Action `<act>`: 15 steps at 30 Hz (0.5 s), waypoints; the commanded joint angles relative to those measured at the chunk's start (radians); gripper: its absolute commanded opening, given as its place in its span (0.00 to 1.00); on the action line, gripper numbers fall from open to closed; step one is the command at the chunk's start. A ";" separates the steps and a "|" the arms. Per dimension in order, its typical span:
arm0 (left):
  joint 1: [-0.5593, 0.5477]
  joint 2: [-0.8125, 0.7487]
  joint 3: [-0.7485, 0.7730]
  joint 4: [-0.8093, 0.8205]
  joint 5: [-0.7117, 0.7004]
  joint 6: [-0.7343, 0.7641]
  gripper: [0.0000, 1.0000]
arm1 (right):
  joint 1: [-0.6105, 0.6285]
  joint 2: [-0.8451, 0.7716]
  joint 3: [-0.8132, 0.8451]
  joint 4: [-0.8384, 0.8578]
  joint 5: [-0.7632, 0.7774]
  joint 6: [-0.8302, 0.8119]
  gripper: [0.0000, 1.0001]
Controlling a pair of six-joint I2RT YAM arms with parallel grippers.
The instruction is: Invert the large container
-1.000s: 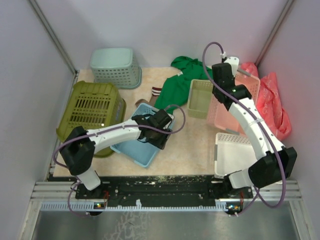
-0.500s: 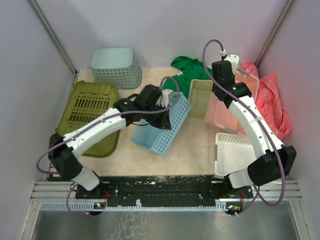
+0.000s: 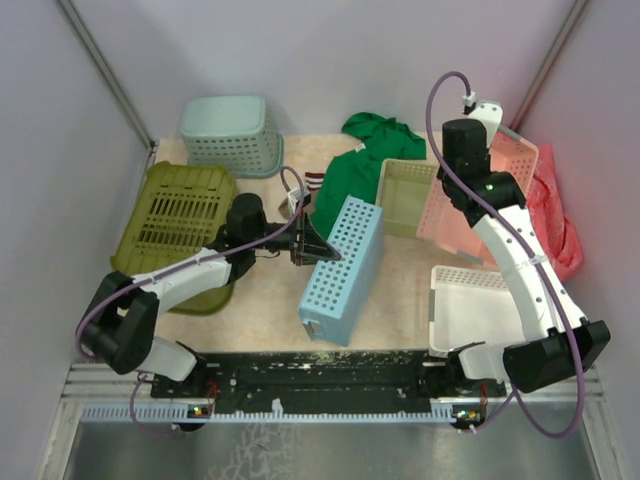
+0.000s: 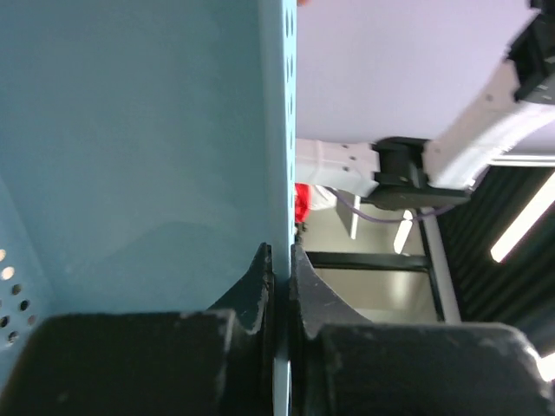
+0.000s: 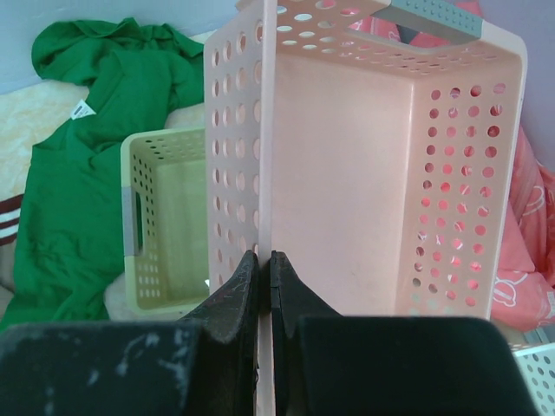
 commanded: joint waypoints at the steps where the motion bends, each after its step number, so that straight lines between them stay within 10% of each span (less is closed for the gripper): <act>1: 0.001 0.005 -0.014 0.496 0.120 -0.296 0.00 | -0.005 -0.035 0.046 0.030 0.020 0.008 0.00; 15: 0.124 0.080 -0.043 -0.176 0.181 0.275 0.00 | -0.004 -0.051 0.001 0.029 0.000 0.015 0.00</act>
